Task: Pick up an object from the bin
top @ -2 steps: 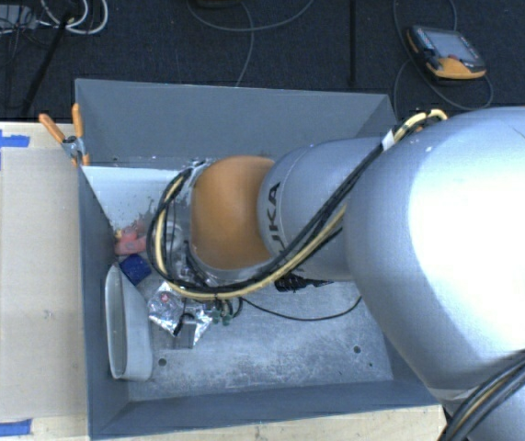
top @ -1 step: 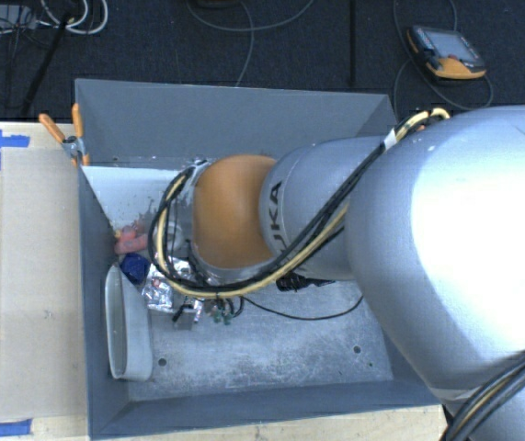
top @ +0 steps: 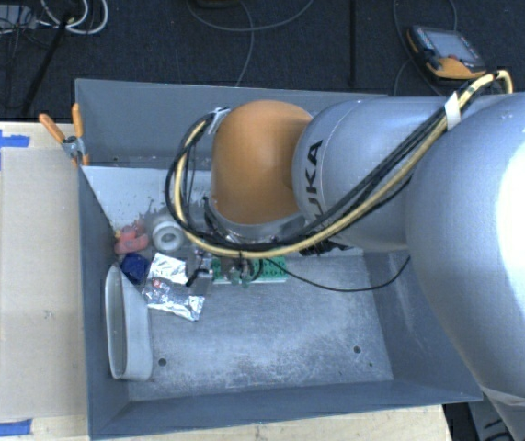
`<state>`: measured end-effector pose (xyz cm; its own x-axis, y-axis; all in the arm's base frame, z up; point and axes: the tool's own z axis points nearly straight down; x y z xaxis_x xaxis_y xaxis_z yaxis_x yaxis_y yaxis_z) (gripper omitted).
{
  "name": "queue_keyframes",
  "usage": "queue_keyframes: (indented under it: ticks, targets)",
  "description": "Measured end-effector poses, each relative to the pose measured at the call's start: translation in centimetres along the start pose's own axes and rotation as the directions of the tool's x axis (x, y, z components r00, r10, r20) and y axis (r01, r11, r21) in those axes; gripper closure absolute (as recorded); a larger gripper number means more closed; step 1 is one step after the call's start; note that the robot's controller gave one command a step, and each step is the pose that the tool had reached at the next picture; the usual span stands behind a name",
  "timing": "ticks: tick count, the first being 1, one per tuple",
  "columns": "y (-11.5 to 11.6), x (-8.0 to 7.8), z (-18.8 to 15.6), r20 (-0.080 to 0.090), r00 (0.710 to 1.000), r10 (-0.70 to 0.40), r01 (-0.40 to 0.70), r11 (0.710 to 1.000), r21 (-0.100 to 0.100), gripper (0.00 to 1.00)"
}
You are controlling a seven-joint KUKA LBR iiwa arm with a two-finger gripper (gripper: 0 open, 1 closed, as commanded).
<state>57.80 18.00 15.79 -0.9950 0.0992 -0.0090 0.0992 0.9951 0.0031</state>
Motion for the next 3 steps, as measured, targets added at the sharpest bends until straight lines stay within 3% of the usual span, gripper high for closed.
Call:
queue_keyframes:
  ticks: [1, 2, 3]
  targets:
    - [-0.1, 0.2, 0.5, -0.008, 1.000, 0.000, 0.000, 1.000, 0.003, 0.00]
    - [1.2, -0.5, 8.9, -0.016, 0.998, 0.056, -0.056, 0.998, 0.007, 0.00]
    - [1.3, -0.7, 8.4, -0.012, 0.998, 0.057, -0.057, 0.998, 0.005, 1.00]
